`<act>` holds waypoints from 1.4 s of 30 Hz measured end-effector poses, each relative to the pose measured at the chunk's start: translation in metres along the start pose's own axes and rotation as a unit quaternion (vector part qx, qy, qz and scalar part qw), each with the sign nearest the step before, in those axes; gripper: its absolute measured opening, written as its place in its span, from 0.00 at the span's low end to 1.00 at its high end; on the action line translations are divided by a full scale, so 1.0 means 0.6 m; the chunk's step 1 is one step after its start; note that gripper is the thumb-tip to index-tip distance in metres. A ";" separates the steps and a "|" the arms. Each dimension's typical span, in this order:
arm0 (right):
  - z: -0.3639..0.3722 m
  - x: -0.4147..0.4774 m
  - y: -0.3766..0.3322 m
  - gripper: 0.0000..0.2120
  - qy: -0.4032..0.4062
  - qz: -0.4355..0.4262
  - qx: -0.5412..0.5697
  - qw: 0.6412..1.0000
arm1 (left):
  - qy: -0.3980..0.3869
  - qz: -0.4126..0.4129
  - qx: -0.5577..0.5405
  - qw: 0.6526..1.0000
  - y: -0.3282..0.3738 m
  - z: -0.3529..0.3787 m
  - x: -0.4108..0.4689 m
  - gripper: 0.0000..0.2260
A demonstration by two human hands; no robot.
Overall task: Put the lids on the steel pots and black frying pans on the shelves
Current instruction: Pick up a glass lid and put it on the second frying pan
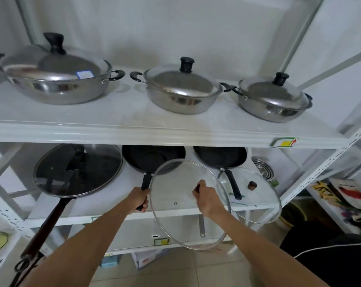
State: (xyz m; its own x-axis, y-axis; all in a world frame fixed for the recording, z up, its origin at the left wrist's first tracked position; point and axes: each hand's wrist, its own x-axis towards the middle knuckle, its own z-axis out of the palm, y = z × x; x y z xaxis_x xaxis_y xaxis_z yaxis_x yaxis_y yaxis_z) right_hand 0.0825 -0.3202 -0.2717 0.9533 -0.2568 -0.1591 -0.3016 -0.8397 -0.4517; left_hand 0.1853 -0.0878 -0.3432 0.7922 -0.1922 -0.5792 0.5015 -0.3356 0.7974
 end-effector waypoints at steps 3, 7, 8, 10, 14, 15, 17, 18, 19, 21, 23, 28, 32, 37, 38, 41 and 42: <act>-0.021 0.019 -0.016 0.10 0.029 -0.017 -0.004 0.999 | -0.009 0.005 0.002 1.000 -0.023 0.032 -0.030 0.13; -0.038 0.079 -0.046 0.20 0.040 -0.040 -0.048 0.997 | -0.023 0.028 -0.017 0.999 -0.059 0.071 -0.072 0.17; -0.041 0.095 -0.052 0.21 0.040 -0.041 -0.064 0.996 | -0.034 0.031 -0.013 0.999 -0.062 0.080 -0.081 0.18; -0.041 0.126 -0.066 0.22 0.034 -0.040 -0.079 0.996 | -0.061 0.025 -0.003 0.998 -0.064 0.095 -0.094 0.16; -0.015 0.196 -0.084 0.22 0.028 -0.042 -0.091 0.995 | -0.102 -0.015 0.020 0.994 -0.053 0.102 -0.097 0.16; -0.007 0.212 -0.088 0.21 0.025 -0.045 -0.097 0.994 | -0.110 -0.022 0.022 0.993 -0.049 0.100 -0.095 0.17; 0.010 0.243 -0.093 0.18 0.025 -0.044 -0.100 0.994 | -0.129 -0.031 0.012 0.991 -0.044 0.097 -0.094 0.16; 0.018 0.256 -0.096 0.17 0.026 -0.043 -0.097 0.994 | -0.136 -0.030 0.005 0.990 -0.044 0.097 -0.094 0.14; 0.027 0.269 -0.098 0.16 0.027 -0.043 -0.093 0.994 | -0.140 -0.026 0.002 0.990 -0.045 0.096 -0.094 0.13; 0.045 0.291 -0.100 0.16 0.022 -0.038 -0.084 0.996 | -0.146 -0.010 0.016 0.989 -0.053 0.096 -0.087 0.14; 0.062 0.308 -0.101 0.17 0.013 -0.042 -0.078 0.996 | -0.161 0.013 0.043 0.986 -0.063 0.092 -0.076 0.17; 0.081 0.339 -0.113 0.14 0.023 -0.045 -0.047 0.998 | -0.155 0.024 0.035 0.987 -0.081 0.095 -0.069 0.17; 0.093 0.351 -0.131 0.14 0.004 -0.054 -0.043 0.998 | -0.133 0.021 0.019 0.991 -0.090 0.106 -0.070 0.16; 0.100 0.357 -0.148 0.12 -0.004 -0.064 -0.011 0.998 | -0.138 0.022 0.022 0.990 -0.078 0.103 -0.075 0.15; 0.100 0.359 -0.148 0.13 -0.009 -0.067 -0.012 0.998 | -0.136 0.021 0.021 0.990 -0.076 0.103 -0.077 0.15; 0.100 0.366 -0.145 0.13 -0.038 -0.073 -0.031 0.996 | -0.115 0.003 -0.002 0.993 -0.072 0.108 -0.080 0.16; 0.100 0.369 -0.144 0.13 -0.041 -0.072 -0.028 0.996 | -0.108 0.000 -0.009 0.994 -0.073 0.108 -0.080 0.16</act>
State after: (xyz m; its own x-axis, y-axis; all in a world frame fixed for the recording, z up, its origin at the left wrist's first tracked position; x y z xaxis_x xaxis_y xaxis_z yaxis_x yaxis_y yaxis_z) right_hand 0.3185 -0.2755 -0.3208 0.9813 -0.0925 -0.1688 -0.1573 -0.8907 -0.4265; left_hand 0.1025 -0.1237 -0.3613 0.7004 -0.3857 -0.6005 0.5091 -0.3197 0.7991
